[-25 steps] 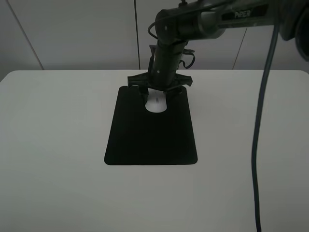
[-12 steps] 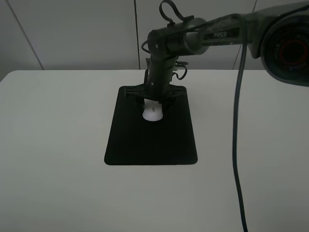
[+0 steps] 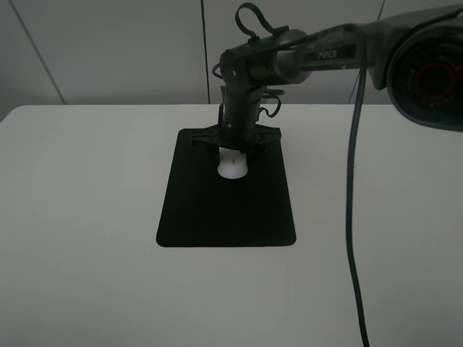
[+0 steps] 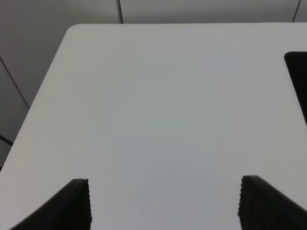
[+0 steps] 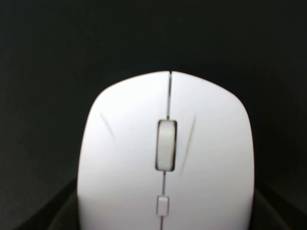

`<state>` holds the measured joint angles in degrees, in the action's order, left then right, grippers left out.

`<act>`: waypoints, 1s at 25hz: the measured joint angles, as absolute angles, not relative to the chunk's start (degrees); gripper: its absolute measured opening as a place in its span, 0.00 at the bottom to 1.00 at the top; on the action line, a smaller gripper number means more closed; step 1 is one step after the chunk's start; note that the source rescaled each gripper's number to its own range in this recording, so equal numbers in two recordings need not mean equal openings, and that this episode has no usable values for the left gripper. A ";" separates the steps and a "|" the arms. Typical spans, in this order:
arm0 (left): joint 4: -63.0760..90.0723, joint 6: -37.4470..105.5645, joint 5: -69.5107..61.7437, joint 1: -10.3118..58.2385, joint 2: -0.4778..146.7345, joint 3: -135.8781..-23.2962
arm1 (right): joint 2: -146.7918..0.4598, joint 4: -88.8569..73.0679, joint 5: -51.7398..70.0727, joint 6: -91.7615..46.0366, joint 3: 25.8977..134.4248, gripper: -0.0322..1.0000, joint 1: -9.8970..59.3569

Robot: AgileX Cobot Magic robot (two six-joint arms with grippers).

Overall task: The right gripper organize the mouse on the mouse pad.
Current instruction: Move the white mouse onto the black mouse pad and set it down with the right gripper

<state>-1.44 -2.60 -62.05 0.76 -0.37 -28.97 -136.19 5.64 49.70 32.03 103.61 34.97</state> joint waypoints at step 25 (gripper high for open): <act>-1.44 -2.60 -62.05 0.76 -0.37 -28.97 | -137.84 5.80 49.21 31.85 103.98 0.03 35.63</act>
